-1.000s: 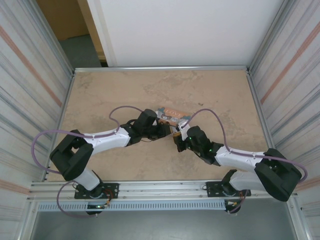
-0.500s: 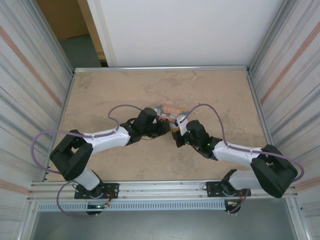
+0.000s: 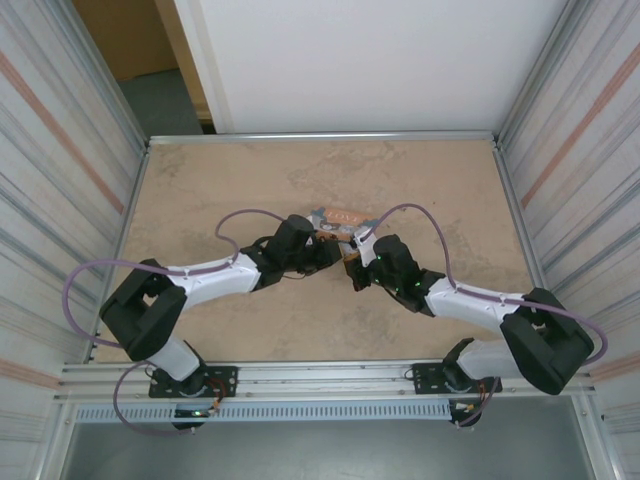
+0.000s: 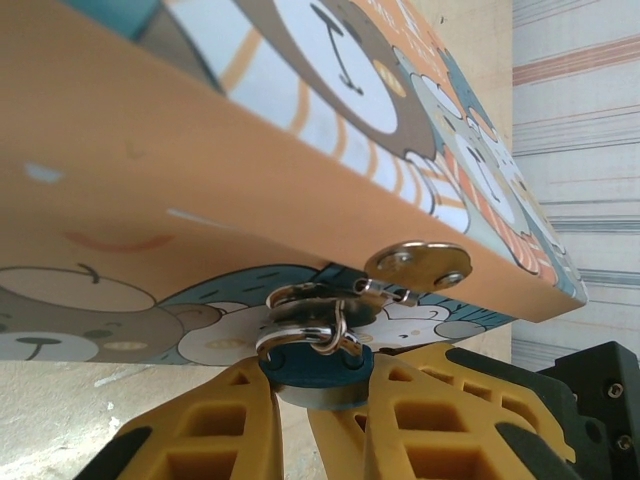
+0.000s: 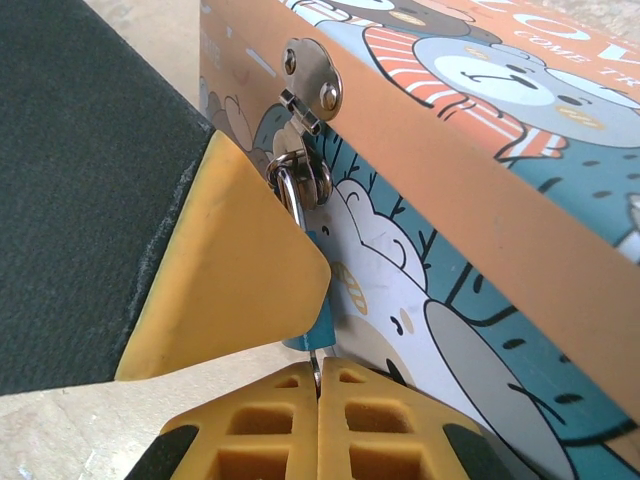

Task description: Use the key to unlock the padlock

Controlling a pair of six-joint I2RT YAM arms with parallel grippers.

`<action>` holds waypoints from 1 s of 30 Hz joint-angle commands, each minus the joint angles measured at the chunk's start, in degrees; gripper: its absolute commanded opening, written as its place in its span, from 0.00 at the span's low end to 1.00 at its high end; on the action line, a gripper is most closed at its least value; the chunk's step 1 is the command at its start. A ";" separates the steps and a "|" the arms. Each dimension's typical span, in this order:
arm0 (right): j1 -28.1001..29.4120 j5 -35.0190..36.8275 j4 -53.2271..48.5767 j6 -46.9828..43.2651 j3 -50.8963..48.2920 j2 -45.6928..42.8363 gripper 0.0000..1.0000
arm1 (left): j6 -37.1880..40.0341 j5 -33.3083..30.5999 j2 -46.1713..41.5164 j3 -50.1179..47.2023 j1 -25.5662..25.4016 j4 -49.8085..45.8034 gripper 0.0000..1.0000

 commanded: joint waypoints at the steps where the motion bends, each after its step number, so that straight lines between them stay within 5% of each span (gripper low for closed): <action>1: 0.06 -1.52 10.85 1.19 0.54 0.56 0.00 | -0.79 9.04 1.04 -1.20 -3.36 4.55 0.16; 15: 0.18 -0.50 11.82 4.89 -7.24 3.29 0.00 | -3.70 9.78 7.05 -2.43 -4.40 12.41 0.19; 30: -0.49 -1.22 6.93 6.98 -11.20 3.62 0.00 | -3.38 7.08 3.63 -7.09 -3.19 14.62 0.40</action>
